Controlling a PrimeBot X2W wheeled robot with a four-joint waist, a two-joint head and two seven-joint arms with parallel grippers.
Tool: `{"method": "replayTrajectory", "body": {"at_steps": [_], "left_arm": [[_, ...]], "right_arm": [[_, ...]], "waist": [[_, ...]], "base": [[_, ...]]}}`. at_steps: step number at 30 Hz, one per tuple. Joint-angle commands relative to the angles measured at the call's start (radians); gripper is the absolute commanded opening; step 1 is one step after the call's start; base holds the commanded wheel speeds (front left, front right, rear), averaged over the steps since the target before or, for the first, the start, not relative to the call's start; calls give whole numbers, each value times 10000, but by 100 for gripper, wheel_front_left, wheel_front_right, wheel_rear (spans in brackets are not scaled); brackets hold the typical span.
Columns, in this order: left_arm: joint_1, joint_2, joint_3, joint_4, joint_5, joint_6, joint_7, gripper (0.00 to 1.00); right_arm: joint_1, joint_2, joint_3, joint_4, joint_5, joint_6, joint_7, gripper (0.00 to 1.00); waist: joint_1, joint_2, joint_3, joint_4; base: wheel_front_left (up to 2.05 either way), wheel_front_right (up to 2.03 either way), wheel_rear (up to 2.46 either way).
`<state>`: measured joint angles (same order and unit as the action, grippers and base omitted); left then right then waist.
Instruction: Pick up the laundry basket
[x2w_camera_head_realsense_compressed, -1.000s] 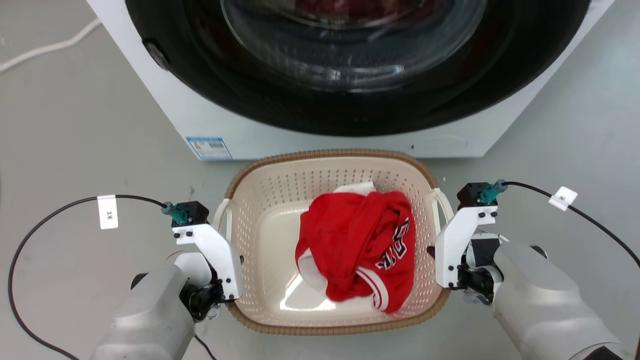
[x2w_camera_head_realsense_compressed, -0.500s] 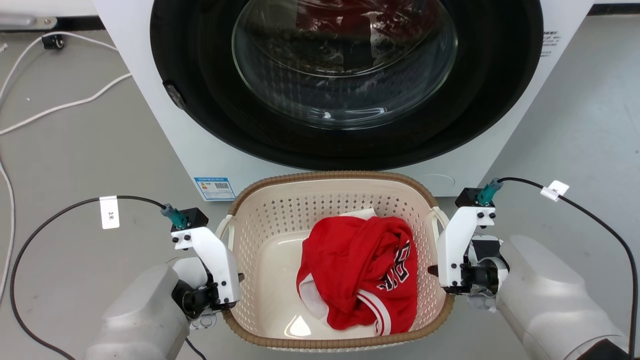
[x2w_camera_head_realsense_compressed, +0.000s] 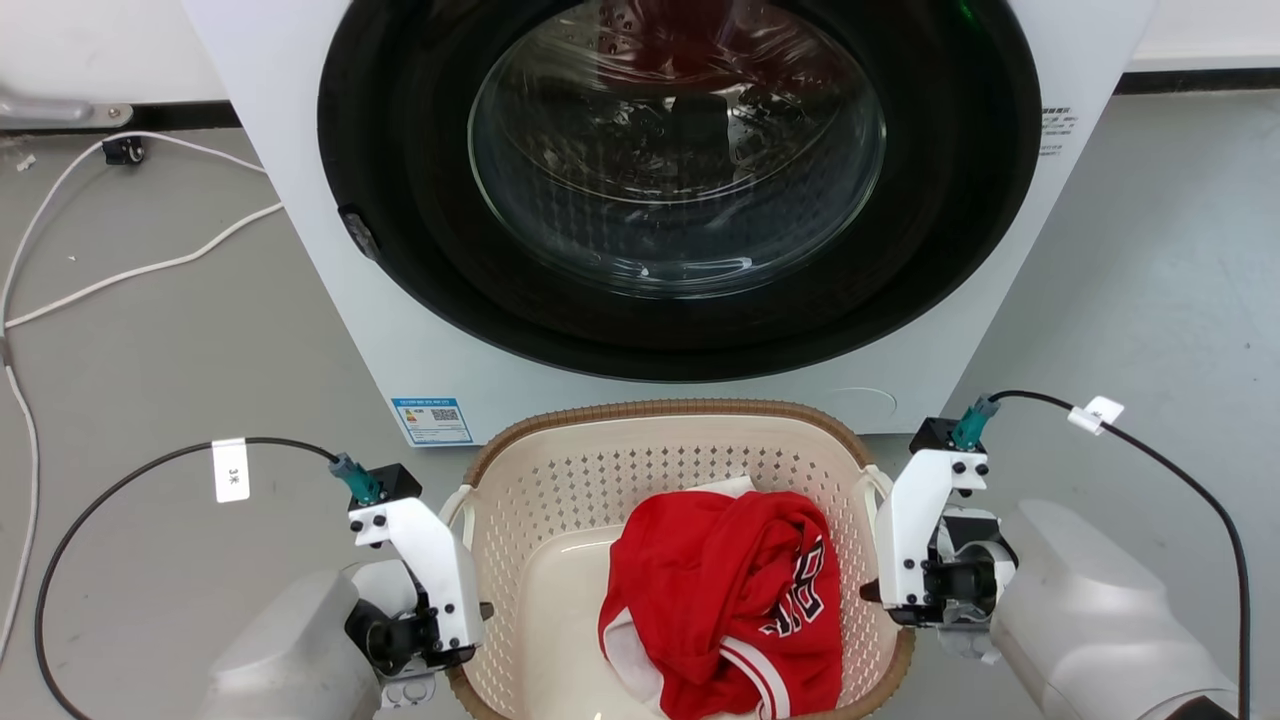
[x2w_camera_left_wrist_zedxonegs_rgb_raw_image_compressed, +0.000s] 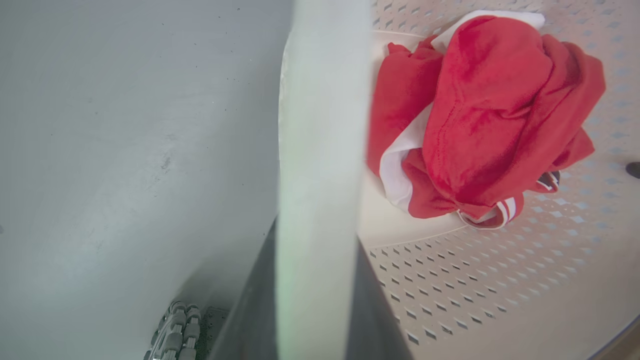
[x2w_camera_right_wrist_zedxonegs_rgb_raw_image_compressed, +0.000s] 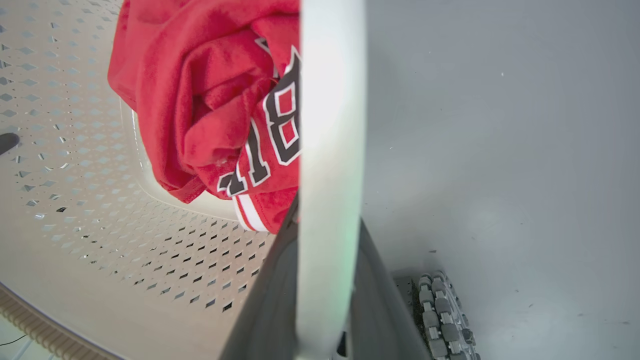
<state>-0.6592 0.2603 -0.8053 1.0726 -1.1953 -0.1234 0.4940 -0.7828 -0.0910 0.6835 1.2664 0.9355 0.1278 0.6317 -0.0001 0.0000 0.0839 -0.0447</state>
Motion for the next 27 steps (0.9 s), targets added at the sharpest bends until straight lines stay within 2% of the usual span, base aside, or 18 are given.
{"method": "replayTrajectory", "body": {"at_steps": [1, 27], "left_arm": [[95, -9, 20, -51, -107, -127, -48, 0], [562, -191, -333, -34, -648, -129, -267, 0]], "right_arm": [[60, 23, -15, 1, 101, 53, -18, 0], [594, 153, 172, 120, 195, 53, -193, 0]], "waist": [[1, 0, -6, -9], [1, 0, -345, 4]], "base": [[0, 0, 0], [0, 0, 0]]}}
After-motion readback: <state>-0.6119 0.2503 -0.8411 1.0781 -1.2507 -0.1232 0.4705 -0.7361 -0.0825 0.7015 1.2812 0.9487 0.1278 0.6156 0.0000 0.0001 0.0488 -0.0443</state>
